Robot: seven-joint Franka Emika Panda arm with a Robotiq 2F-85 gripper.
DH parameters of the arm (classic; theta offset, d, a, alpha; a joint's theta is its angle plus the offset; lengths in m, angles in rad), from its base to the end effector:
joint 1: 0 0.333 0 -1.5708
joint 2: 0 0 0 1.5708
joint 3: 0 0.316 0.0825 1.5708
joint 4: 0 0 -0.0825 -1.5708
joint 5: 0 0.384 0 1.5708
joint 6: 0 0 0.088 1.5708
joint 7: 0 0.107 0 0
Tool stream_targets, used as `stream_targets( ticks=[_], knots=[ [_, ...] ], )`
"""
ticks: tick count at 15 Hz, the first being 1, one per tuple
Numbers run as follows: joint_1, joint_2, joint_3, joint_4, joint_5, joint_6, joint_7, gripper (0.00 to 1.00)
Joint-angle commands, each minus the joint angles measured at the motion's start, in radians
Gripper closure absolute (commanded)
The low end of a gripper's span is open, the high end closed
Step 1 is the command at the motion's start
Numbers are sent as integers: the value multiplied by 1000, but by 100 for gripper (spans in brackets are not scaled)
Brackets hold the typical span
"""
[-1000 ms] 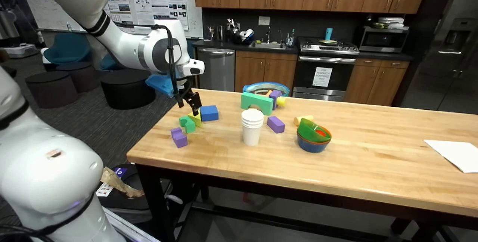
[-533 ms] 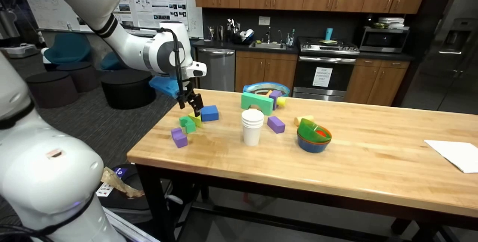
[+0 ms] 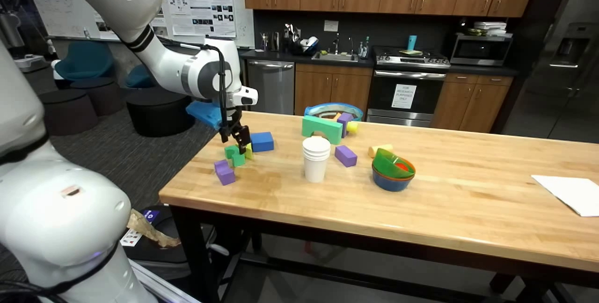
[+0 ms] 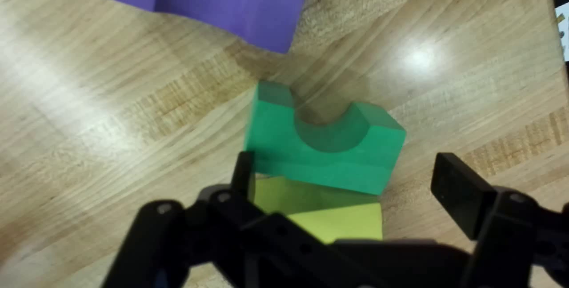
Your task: Move the green block at the front of the table backwards.
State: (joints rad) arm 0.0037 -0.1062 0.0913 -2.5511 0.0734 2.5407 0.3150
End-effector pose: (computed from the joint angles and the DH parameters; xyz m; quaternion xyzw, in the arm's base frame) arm 0.4541 0.0420 0.3161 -0.9890 0.1387 -0.0432 0.0267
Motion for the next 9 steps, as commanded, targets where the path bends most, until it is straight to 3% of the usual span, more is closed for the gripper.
stream_targets(
  ticks=[1,9],
  knots=[
    [15,4,-6,-3,13,-1,23,0],
    [2,-14,-1,-12,-126,-35,135,0]
  ],
)
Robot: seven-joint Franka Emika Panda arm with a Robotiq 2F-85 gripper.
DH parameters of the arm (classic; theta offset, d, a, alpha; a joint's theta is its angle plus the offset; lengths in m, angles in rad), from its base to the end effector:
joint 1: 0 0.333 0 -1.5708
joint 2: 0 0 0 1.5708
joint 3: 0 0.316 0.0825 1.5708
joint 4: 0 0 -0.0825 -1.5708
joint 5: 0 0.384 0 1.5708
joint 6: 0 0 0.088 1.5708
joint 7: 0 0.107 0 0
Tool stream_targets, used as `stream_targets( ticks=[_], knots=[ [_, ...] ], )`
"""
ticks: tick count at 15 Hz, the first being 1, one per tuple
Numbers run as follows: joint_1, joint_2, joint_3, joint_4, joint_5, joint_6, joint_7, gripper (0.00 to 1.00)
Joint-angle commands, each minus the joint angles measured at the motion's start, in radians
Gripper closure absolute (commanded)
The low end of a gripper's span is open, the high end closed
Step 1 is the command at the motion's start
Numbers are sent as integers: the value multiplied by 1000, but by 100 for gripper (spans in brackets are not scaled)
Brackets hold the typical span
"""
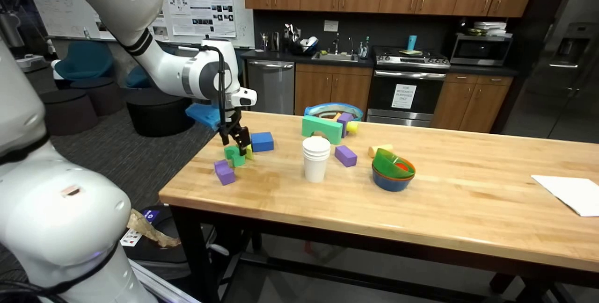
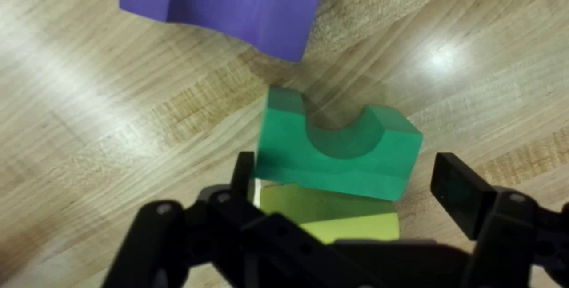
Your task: Move the green block at the front of the table backwards.
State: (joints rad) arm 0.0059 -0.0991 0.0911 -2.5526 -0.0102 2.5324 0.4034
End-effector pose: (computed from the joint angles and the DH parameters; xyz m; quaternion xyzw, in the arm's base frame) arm 0.4525 0.0437 0.3115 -0.9881 0.1485 -0.0399 0.0024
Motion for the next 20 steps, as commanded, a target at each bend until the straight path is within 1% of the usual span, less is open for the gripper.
stream_targets(
  ticks=[1,8,9,10,13,16,20],
  knots=[
    [1,-18,-1,-12,-43,-28,50,0],
    [5,-4,-10,-41,-4,-2,26,0],
    [6,-5,-10,-44,-1,-2,24,10],
    [7,-7,-10,-46,0,-2,20,26],
    [10,-14,-7,-45,0,-6,17,44],
    [18,-32,-1,-34,7,-31,4,48],
    [17,-89,4,-2,-13,-118,14,54]
  ],
)
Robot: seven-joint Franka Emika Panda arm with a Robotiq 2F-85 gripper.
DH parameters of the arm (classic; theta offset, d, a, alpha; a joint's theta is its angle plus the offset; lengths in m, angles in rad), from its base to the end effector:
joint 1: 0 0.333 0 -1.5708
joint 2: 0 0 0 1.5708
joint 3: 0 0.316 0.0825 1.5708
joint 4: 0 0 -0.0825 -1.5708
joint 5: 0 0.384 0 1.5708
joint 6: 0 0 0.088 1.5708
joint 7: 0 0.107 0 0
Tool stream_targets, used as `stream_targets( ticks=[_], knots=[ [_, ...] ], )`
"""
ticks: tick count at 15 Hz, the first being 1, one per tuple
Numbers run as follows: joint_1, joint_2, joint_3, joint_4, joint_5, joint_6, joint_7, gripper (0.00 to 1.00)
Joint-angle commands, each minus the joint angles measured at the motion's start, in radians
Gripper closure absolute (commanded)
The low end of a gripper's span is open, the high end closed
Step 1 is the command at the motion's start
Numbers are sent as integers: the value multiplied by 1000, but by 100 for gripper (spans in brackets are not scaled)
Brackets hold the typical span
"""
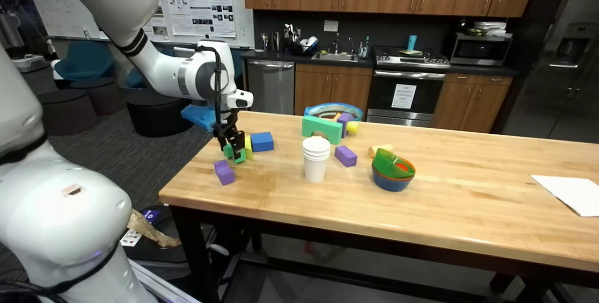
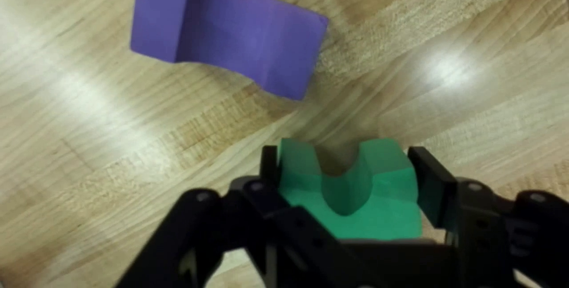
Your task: Move the green block at the front of the table backwards.
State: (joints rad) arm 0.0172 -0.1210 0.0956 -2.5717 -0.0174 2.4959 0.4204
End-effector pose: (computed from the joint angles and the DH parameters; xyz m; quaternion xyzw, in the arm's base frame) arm 0.4420 0.0496 0.3101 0.9889 -0.1466 0.0244 0.0049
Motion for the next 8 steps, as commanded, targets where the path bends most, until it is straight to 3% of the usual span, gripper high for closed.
stream_targets(
  ticks=[1,8],
  knots=[
    [1,-81,0,29,-15,-110,1,54],
    [-50,-136,-38,149,-74,-252,-70,58]
  ],
)
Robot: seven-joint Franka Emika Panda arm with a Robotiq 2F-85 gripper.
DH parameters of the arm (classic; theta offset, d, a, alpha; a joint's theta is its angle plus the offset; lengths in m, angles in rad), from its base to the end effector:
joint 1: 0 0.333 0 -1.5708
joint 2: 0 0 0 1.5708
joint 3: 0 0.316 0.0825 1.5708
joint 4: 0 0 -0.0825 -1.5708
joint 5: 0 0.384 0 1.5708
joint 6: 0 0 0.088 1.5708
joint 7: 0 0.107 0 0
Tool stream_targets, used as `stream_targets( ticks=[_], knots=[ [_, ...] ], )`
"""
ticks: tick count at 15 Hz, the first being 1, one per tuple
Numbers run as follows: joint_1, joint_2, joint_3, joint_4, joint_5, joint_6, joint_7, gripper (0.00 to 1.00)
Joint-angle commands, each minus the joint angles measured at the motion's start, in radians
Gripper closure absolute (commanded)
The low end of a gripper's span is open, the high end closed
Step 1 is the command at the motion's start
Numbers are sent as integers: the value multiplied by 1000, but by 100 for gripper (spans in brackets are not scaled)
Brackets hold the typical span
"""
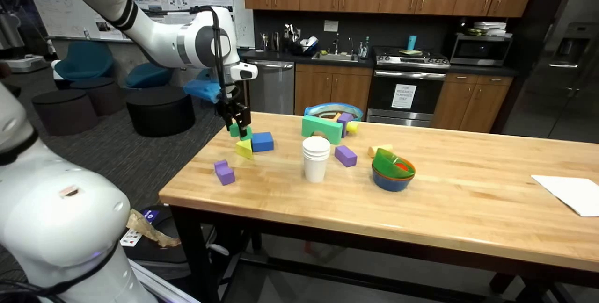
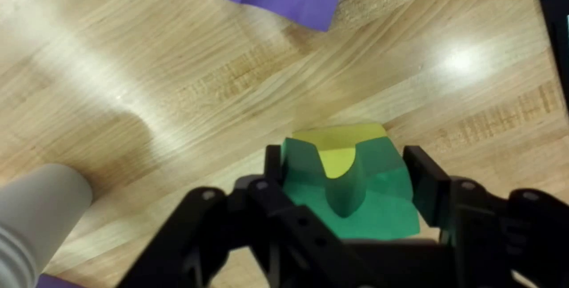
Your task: Move the green block at the front of the table backwards.
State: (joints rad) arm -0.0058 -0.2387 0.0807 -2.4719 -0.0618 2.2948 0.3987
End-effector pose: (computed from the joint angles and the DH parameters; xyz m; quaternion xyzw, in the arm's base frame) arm 0.4523 0.0326 0.3868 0.9888 -0.1423 0.0372 0.0253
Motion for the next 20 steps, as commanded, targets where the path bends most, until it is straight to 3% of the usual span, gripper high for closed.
stream_targets(
  ticks=[1,6,10,14,20],
  knots=[
    [-40,-9,-38,75,-37,-55,-71,58],
    [-89,84,-112,223,-37,-44,-200,58],
    [-90,202,-148,374,-15,-45,-314,58],
    [-78,346,-144,542,23,-51,-418,58],
    [-62,535,-119,756,64,-61,-457,58]
  ],
)
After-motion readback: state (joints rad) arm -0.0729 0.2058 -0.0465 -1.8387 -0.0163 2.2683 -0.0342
